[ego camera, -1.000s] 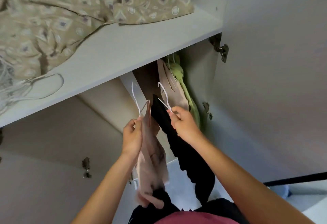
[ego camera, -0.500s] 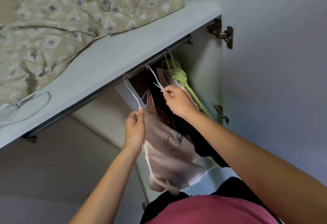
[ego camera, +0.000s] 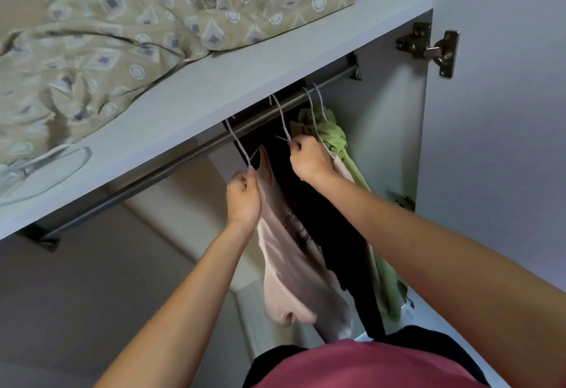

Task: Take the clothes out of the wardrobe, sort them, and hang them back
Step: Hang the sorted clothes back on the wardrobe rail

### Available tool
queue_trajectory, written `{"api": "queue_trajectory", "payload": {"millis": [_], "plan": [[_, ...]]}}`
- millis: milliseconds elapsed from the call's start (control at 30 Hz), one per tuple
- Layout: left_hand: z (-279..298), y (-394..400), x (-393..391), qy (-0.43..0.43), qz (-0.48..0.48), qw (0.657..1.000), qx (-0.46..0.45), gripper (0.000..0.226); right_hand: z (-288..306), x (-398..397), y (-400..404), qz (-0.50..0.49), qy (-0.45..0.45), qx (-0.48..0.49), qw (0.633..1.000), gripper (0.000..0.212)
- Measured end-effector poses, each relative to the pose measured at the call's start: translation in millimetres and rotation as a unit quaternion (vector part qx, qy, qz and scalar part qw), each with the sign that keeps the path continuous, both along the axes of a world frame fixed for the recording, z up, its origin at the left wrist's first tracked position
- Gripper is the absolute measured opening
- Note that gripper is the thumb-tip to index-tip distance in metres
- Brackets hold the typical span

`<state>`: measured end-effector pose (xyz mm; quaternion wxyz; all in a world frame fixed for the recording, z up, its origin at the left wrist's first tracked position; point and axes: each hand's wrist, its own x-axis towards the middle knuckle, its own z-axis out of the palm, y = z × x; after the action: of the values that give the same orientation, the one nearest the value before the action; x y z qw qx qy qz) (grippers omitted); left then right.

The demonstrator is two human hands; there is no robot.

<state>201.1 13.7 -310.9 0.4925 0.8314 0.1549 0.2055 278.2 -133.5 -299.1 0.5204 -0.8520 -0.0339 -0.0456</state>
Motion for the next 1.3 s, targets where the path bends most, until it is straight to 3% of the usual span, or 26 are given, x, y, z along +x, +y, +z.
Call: {"api": "queue_trajectory", "payload": {"millis": [233, 300, 433, 500, 667, 800, 1133, 1300], "plan": [[-20, 4, 26, 0.066, -0.042, 0.997, 0.025, 0.039, -17, 10, 13, -0.018, 0.007, -0.073, 0.997, 0.018], [-24, 1, 30, 0.070, -0.063, 0.995, 0.024, 0.038, -15, 6, 12, -0.025, -0.036, -0.124, 0.991, 0.029], [-27, -3, 42, 0.082, -0.102, 0.991, 0.021, 0.031, -25, -6, -2, -0.038, -0.173, -0.308, 0.935, 0.046], [-26, -6, 47, 0.089, -0.114, 0.989, 0.023, 0.029, -35, -8, -14, -0.071, -0.207, -0.347, 0.912, 0.048], [-28, -15, 67, 0.114, -0.126, 0.984, 0.047, 0.032, -58, -8, -41, -0.070, -0.173, -0.351, 0.918, 0.036], [-31, -34, 85, 0.132, -0.144, 0.979, 0.062, 0.039, -60, 5, -63, -0.021, -0.126, -0.304, 0.944, 0.044], [-24, -101, 128, 0.200, -0.152, 0.967, 0.039, 0.054, -57, 41, -125, 0.019, -0.117, -0.260, 0.958, 0.047], [-23, -121, 131, 0.205, -0.139, 0.968, 0.029, 0.043, -59, 58, -146, 0.068, -0.085, -0.265, 0.958, 0.047]]}}
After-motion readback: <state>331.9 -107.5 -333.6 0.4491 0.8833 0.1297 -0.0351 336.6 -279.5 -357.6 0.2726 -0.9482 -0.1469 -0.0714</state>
